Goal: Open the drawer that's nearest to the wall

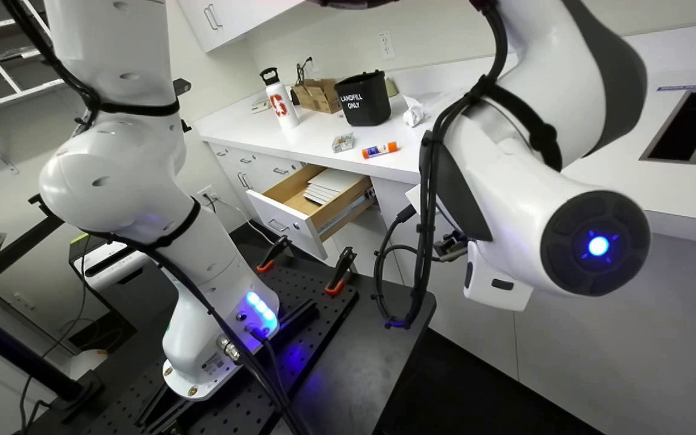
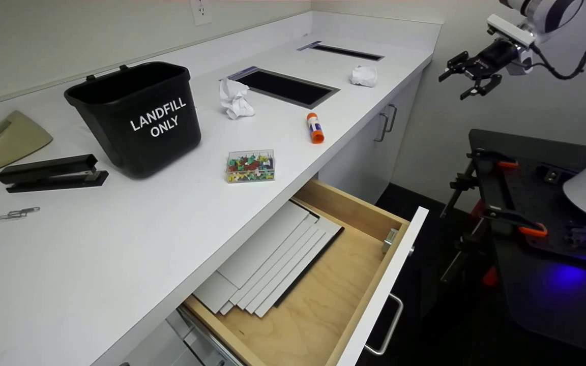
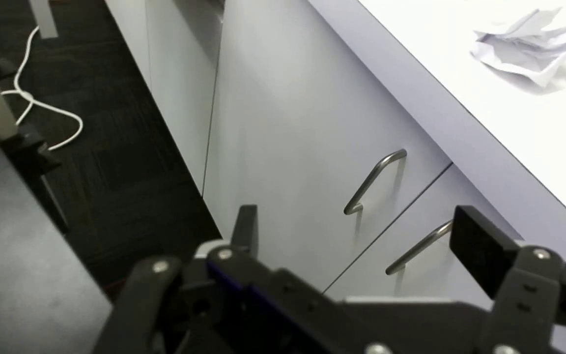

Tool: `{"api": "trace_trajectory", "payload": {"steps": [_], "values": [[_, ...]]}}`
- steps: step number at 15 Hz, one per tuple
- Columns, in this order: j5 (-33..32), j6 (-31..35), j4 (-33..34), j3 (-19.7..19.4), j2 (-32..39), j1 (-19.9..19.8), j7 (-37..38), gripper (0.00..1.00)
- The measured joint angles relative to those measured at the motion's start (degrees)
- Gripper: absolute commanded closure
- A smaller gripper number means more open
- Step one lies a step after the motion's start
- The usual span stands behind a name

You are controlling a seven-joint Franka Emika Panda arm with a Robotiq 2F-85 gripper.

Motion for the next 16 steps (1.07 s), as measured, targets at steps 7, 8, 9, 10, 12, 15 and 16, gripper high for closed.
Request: {"api": "trace_trajectory", "payload": {"steps": [7, 8, 9, 10, 12, 15, 16], "values": [[20.8, 0.0, 0.2, 5.9, 7.1, -1.3, 5.8, 0.00], [23.0, 0.0, 0.5, 6.3, 8.1, -1.3, 6.4, 0.00], [24.8, 0.0, 1.0, 6.6, 9.1, -1.3, 7.2, 0.00], [26.1, 0.0, 1.6, 6.9, 10.0, -1.3, 8.1, 0.00], [27.6, 0.0, 3.2, 7.3, 12.1, -1.3, 9.5, 0.00], [28.3, 0.0, 5.6, 7.9, 14.9, -1.2, 11.5, 0.00], [28.4, 0.0, 6.4, 8.1, 15.7, -1.2, 11.9, 0.00]]}}
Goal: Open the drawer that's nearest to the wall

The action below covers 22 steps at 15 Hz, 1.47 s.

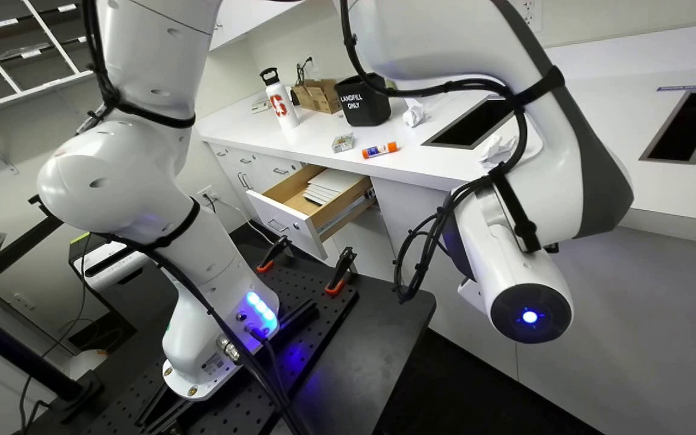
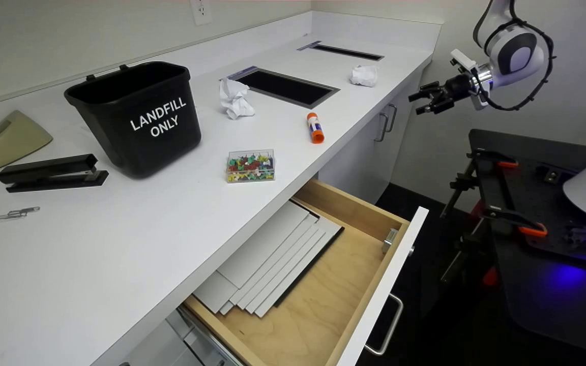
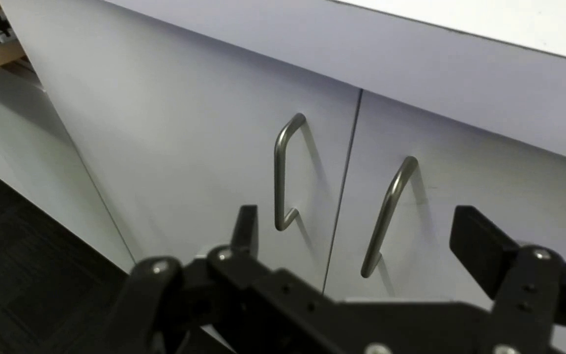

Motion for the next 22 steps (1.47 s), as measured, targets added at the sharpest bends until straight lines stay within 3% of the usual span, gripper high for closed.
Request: {"api": "trace_trajectory", "payload": {"steps": [8, 9, 10, 19, 22], "values": [[3.9, 0.0, 4.1, 1.5, 4.6, 0.1, 2.9, 0.00], [4.4, 0.0, 4.4, 1.8, 4.9, 0.1, 3.0, 0.25], [4.8, 0.0, 4.7, 2.2, 5.3, 0.1, 3.1, 0.26], [6.6, 0.0, 6.6, 3.6, 7.2, 0.0, 4.2, 0.94], [7.6, 0.0, 6.9, 3.3, 7.4, -0.4, 4.2, 1.00]]}}
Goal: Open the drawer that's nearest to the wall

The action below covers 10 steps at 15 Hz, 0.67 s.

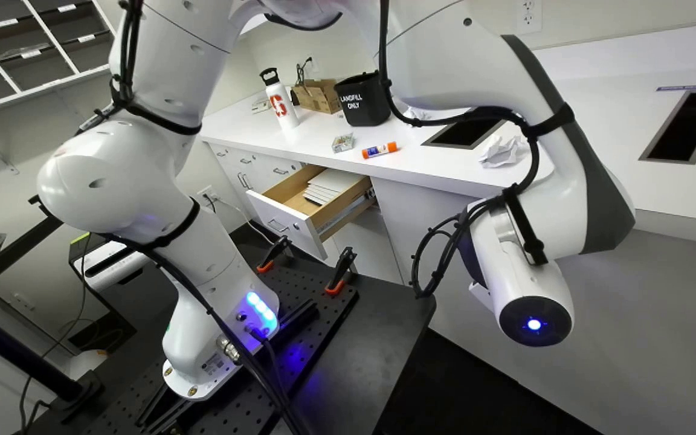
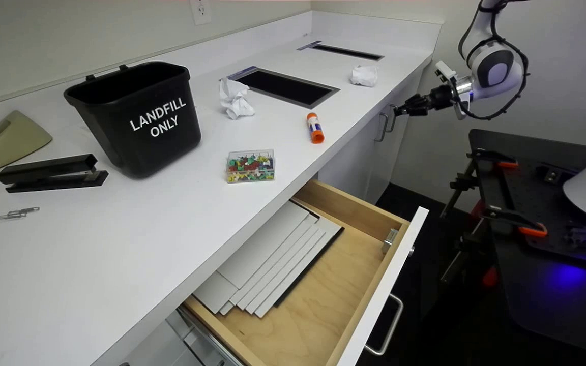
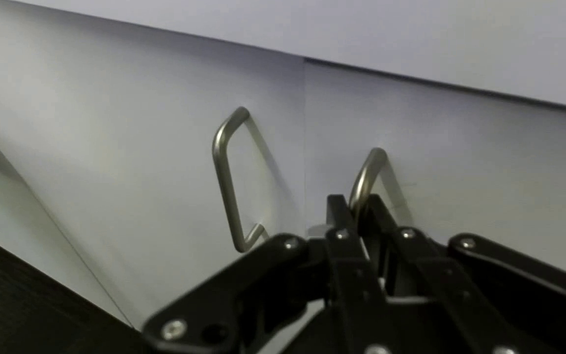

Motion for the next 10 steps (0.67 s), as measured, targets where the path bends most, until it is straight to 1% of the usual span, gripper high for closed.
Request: {"api": "trace_trajectory", "payload": {"steps": [1, 6, 10], "values": [[0.0, -0.2, -0.1, 0.0, 0.1, -0.3, -0.2, 0.98], [-0.1, -3.9, -1.4, -0.8, 0.9, -2.2, -2.5, 0.98], [-2.4, -9.4, -3.9, -3.5, 2.0, -5.1, -6.0, 0.98]]}}
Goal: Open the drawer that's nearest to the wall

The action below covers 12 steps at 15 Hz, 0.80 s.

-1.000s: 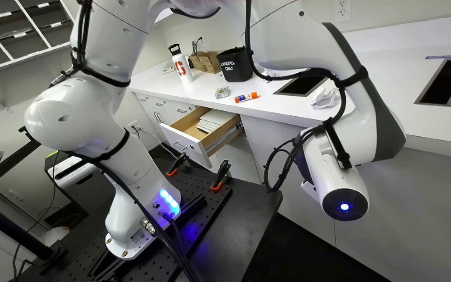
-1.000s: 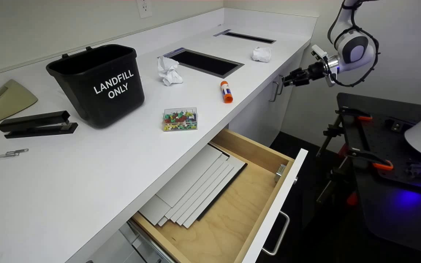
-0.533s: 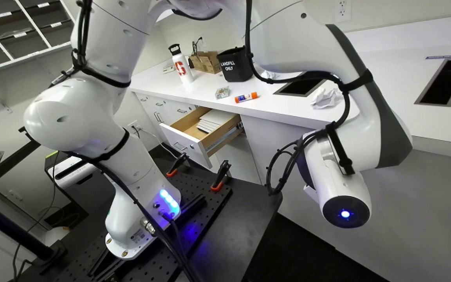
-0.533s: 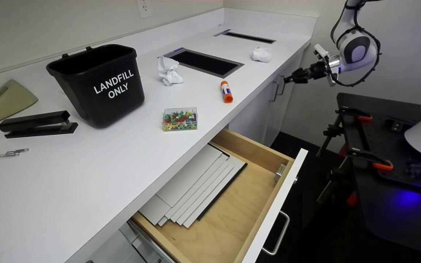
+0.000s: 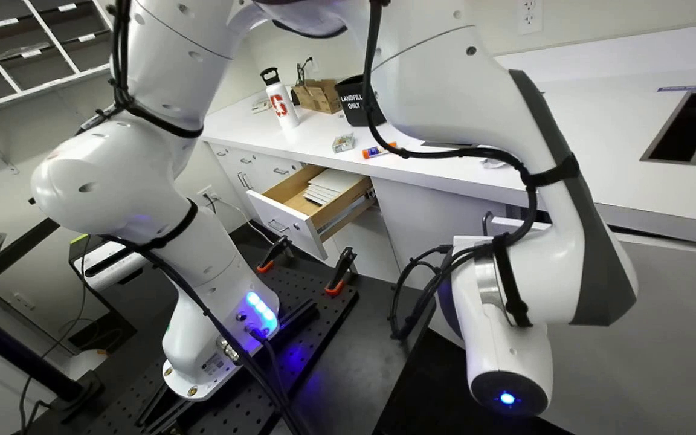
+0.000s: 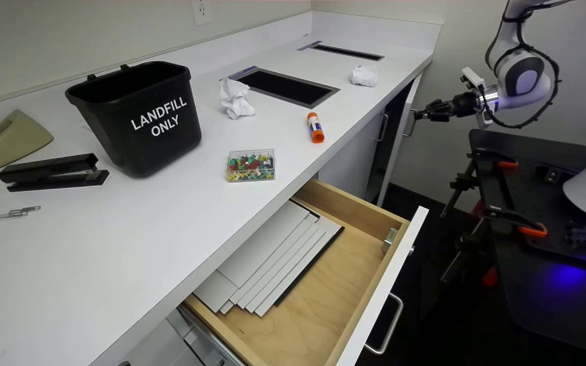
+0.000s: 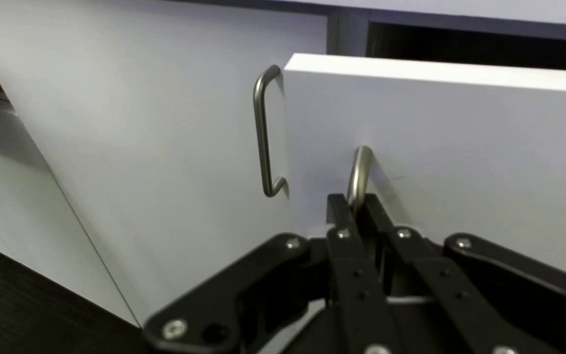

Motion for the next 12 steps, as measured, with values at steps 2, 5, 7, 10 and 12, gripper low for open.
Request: {"api": "trace_trajectory", "payload": {"steps": [2, 5, 7, 10, 12], "values": [[-2.5, -2.8, -0.7, -2.1, 0.8, -2.0, -2.0, 0.98], [-6.9, -5.2, -0.9, -5.5, 1.5, -5.1, -4.4, 0.98], [-9.6, -5.4, -0.7, -7.8, 1.6, -7.0, -5.3, 0.98], [-12.6, -4.8, 0.5, -11.3, 1.7, -9.6, -5.4, 0.98], [-13.6, -3.9, 1.7, -13.0, 1.8, -11.0, -5.3, 0.98]]}}
